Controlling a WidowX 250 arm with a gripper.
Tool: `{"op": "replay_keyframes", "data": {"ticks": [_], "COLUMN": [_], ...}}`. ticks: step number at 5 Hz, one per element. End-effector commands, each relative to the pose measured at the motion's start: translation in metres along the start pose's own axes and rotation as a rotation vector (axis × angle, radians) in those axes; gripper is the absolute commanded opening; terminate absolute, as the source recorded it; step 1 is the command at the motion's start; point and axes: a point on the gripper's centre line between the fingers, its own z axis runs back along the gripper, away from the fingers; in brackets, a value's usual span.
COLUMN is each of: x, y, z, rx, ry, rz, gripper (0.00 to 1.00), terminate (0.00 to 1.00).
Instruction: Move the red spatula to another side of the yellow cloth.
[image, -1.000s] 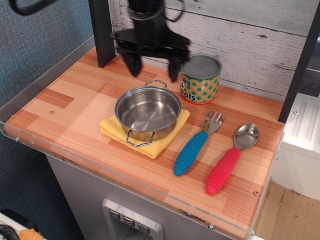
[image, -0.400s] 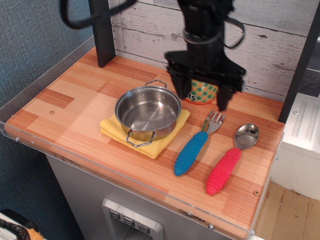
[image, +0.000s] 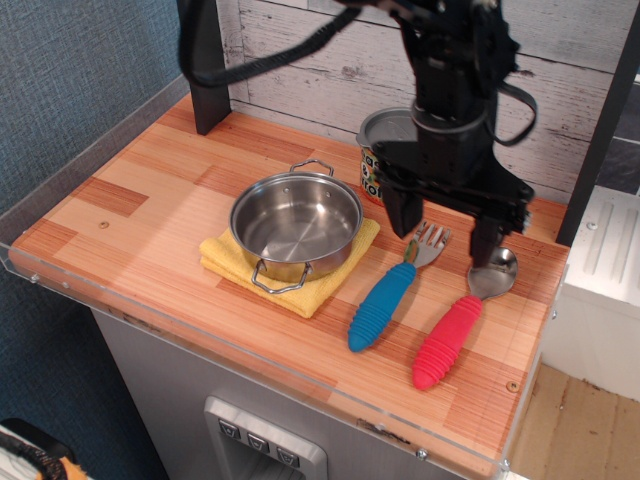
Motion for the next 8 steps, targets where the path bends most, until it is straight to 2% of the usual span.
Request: {"op": "replay_keyframes", "data": {"ticks": [1,4,6,7,8], "x": [-0.007,-0.015,-0.015,-0.014,-0.015], "y": [-0.017,-0.028,-0.028,-0.027,-0.027], "z": [-0.008,-0.033,-0.041,-0.041,-0.041], "rx": [-0.002,-0.002,-0.006,-0.006,-0.004], "ry": [0.019,0.079,0.104,0.109,0.111], "rz": [-0.066,-0.092,-0.092,-0.088,-0.086], "gripper": [1.0,1.0,1.0,0.0,0.0], "terminate": [0.0,0.0,0.0,0.0,0.0]}}
